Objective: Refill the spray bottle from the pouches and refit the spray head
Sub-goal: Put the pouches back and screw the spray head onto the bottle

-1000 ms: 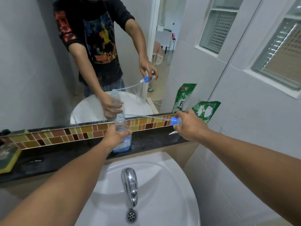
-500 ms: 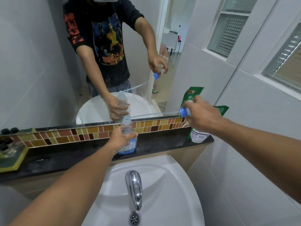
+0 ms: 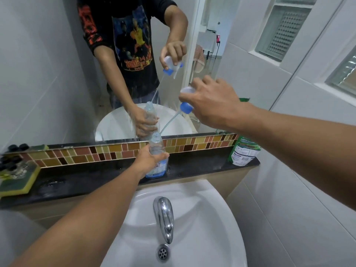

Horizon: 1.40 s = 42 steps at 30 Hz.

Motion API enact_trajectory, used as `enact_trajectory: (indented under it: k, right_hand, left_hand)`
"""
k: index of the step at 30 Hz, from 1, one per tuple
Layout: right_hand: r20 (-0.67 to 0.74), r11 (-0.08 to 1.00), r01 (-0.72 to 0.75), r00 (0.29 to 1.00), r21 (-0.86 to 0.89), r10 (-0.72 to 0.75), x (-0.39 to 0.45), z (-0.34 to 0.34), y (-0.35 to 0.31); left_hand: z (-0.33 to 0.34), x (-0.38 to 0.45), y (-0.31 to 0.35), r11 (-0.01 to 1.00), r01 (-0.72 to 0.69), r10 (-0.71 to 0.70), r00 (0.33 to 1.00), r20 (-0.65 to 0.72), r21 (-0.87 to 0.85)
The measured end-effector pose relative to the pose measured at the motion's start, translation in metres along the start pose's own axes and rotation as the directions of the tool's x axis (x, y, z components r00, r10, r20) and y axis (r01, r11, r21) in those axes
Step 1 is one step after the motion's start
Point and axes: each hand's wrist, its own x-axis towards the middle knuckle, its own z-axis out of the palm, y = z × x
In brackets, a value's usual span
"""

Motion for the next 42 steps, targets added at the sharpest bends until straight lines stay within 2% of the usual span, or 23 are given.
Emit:
enact_trajectory:
  k: [5, 9, 16, 23, 28, 30, 33, 35, 36, 38, 40, 42]
  right_hand:
    - [0.079, 0.998, 0.069, 0.995, -0.003, -0.068, 0.017, 0.009, -0.036]
    - [0.18, 0.992, 0.107, 0.977, 0.069, -0.118, 0.029, 0.025, -0.059]
    - [0.212, 0.973, 0.215, 0.95, 0.087, -0.229, 0.047, 0.046, -0.078]
    - [0.265, 0.942, 0.282, 0.908, 0.182, -0.323, 0.061, 0.06, -0.088]
    - [0.342, 0.925, 0.267, 0.872, 0.271, -0.352, 0.068, 0.065, -0.085]
    - [0.37, 0.887, 0.247, 0.84, 0.389, -0.396, 0.07, 0.063, -0.078]
    - [0.414, 0.795, 0.104, 0.809, 0.597, -0.417, 0.082, 0.058, -0.056]
    - [0.401, 0.773, 0.1, 0.809, 0.627, -0.43, 0.088, 0.055, -0.037]
    - [0.376, 0.783, 0.152, 0.812, 0.603, -0.447, 0.088, 0.054, -0.031]
    - [0.264, 0.823, 0.371, 0.82, 0.43, -0.508, 0.083, 0.057, -0.026]
    - [0.131, 0.777, 0.578, 0.775, 0.249, -0.618, 0.074, 0.066, -0.028]
    - [0.056, 0.731, 0.652, 0.738, 0.199, -0.673, 0.069, 0.075, -0.033]
  left_hand:
    - [0.002, -0.001, 0.002, 1.0, 0.011, -0.011, 1.0, -0.007, -0.003]
    - [0.003, -0.003, 0.004, 1.0, -0.014, 0.013, 1.0, -0.017, -0.023]
    - [0.002, -0.006, 0.006, 0.999, -0.008, 0.007, 1.0, -0.01, -0.05]
    - [0.002, -0.008, 0.007, 0.997, -0.009, 0.01, 1.0, 0.006, -0.082]
    - [0.003, -0.011, 0.009, 0.996, 0.011, -0.01, 1.0, 0.008, -0.083]
    - [0.003, -0.011, 0.008, 0.996, 0.007, -0.008, 1.0, -0.013, -0.084]
    - [0.005, -0.012, 0.006, 0.996, 0.003, -0.007, 0.999, -0.045, -0.088]
    - [0.006, -0.013, 0.007, 0.998, 0.021, -0.024, 0.998, -0.054, -0.055]
    - [0.006, -0.013, 0.008, 0.999, 0.026, -0.028, 0.998, -0.053, -0.042]
    - [0.006, -0.013, 0.009, 0.999, 0.021, -0.022, 0.999, -0.044, -0.032]
    - [0.006, -0.013, 0.01, 0.999, 0.029, -0.03, 0.998, -0.048, -0.018]
    - [0.007, -0.013, 0.011, 0.999, 0.042, -0.042, 0.998, -0.053, 0.003]
